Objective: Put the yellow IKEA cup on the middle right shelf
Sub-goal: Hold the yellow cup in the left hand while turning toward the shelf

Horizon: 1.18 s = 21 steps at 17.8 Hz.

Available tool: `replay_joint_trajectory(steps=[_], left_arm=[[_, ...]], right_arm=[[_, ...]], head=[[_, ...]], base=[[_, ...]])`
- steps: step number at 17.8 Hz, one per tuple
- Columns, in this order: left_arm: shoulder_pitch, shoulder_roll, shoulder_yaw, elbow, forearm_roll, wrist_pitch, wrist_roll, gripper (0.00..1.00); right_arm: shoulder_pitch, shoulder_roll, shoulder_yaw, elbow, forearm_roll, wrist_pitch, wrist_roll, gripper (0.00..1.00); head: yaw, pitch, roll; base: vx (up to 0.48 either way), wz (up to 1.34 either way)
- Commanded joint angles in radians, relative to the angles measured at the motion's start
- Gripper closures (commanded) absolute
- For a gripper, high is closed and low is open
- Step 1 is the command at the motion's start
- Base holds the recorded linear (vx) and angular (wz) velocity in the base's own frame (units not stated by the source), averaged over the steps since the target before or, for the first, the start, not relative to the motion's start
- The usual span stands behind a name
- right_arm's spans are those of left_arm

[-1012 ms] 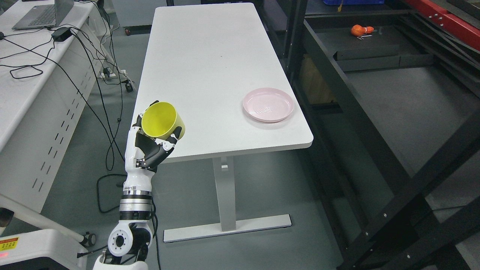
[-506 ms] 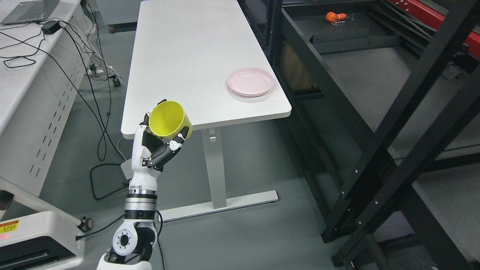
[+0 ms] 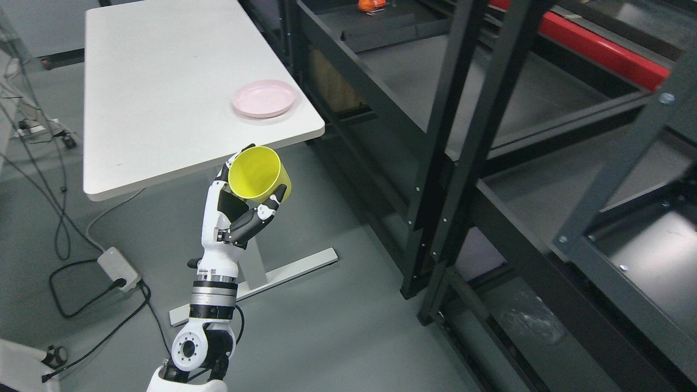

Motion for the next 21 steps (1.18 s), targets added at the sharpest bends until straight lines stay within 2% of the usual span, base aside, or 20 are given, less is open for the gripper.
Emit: replay_joint_trajectory(steps=[1, 10, 14, 17, 21], left_arm=[[-0.01, 0.017, -0.031, -0.002, 0.0, -0.004, 0.001, 0.99], [-0.019, 0.017, -0.032, -0.01, 0.0, -0.004, -0.001, 0.99], [-0.025, 0.017, -0.124, -0.042, 0.0, -0.011, -0.001, 0.99], [-0.027, 0.017, -0.198, -0.061, 0.0, -0.076, -0.001, 0.99], [-0.05, 0.017, -0.213, -0.085, -0.002, -0.159, -0.002, 0.99]], right_arm=[[0.014, -0.017, 0.017, 0.0, -0.025, -0.001, 0.0, 0.01], [0.014, -0.017, 0.017, 0.0, -0.025, -0.001, 0.0, 0.01], [0.014, -0.017, 0.017, 0.0, -0.025, -0.001, 0.0, 0.01], [0.014, -0.017, 0.017, 0.0, -0.025, -0.001, 0.0, 0.01], [0.014, -0.017, 0.017, 0.0, -0.025, -0.001, 0.0, 0.01]], head=[[0.0, 0.0, 0.0], [0.0, 0.0, 0.0], [0.0, 0.0, 0.0], [0.0, 0.0, 0.0], [0.0, 0.0, 0.0]], base=[[-0.208, -0.62], [-0.162, -0.71], [-0.083, -0.62], [-0.048, -0.54], [0.006, -0.3]])
